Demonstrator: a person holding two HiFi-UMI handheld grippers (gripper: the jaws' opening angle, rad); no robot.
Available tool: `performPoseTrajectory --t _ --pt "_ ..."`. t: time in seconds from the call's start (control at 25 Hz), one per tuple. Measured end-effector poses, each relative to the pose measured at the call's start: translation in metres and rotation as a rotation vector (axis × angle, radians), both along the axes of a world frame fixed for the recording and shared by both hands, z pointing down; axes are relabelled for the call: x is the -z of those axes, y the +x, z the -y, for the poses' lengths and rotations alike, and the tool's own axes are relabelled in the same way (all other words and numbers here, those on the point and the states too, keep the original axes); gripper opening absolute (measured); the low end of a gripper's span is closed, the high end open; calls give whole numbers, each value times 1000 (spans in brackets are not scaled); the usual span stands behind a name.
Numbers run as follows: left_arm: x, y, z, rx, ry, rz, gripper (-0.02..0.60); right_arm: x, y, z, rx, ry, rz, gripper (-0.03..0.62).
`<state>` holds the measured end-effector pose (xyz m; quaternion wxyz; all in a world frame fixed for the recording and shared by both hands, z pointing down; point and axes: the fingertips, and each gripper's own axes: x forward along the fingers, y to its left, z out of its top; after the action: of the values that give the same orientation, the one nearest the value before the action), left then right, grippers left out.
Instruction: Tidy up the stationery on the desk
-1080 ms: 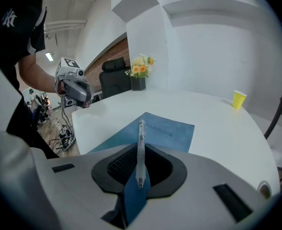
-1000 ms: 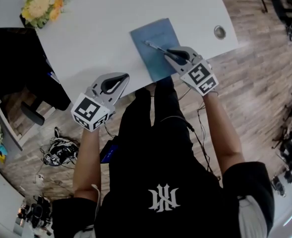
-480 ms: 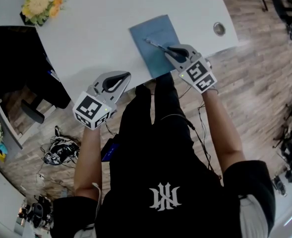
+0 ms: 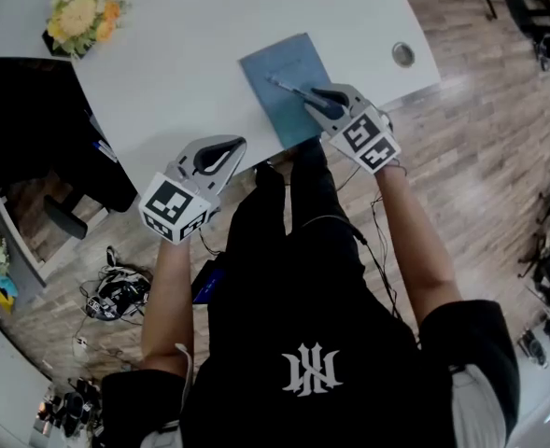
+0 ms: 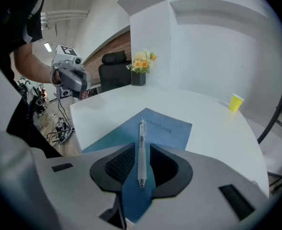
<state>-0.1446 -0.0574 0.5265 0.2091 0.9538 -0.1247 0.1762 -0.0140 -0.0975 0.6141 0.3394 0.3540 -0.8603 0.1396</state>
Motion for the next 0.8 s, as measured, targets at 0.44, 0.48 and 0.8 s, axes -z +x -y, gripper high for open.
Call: performPoseTrajectory --t 0.44,0.48,0.8 --pt "63 -4 10 23 98 -84 3 132 -12 13 -64 203 186 97" --pt "73 -3 12 23 115 -95 3 150 -14 12 -57 237 202 91" --pt "140 13 6 -28 239 -177 3 259 -21 -42 68 413 307 50"
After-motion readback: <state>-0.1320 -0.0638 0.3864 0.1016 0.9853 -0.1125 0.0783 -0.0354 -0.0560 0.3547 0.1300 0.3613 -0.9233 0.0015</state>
